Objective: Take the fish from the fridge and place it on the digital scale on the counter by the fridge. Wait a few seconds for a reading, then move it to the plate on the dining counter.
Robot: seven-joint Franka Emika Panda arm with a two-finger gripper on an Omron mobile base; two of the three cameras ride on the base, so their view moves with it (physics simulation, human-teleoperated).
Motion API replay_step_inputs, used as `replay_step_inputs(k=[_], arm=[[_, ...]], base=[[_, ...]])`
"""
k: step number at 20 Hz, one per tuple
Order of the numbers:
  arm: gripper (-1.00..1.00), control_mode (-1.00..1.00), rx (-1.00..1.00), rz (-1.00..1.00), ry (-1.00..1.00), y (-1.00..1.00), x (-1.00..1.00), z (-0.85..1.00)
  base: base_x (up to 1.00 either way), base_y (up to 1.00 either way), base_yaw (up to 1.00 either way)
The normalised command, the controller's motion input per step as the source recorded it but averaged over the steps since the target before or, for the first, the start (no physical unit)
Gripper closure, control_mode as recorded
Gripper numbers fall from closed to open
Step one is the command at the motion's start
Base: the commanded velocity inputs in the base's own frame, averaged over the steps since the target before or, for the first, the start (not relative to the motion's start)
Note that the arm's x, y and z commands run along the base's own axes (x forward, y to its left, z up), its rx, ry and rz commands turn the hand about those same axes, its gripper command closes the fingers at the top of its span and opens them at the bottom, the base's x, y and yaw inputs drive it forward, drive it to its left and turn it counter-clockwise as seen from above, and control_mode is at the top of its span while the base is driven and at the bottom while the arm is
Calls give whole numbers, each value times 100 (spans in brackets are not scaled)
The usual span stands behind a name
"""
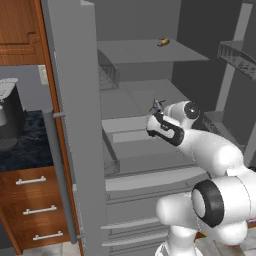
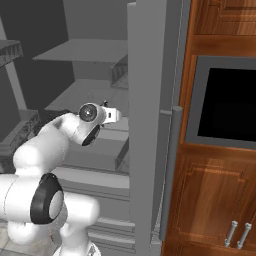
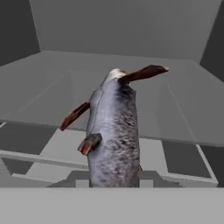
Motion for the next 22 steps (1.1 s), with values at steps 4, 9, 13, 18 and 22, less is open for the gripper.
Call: replay_step_inputs(k=[4,9,13,18,22], arm=[[100,-100,5,-8,11,0,-100,76],[100,-100,5,-7,14,0,-100,80],[100,-100,4,-5,21,0,-100,47],[100,-100,5,-3,21,0,-95,14],[100,-100,2,0,17,0,-68,1]], base=[[0,0,0],[0,0,0],[0,0,0],[0,0,0],[0,0,0]])
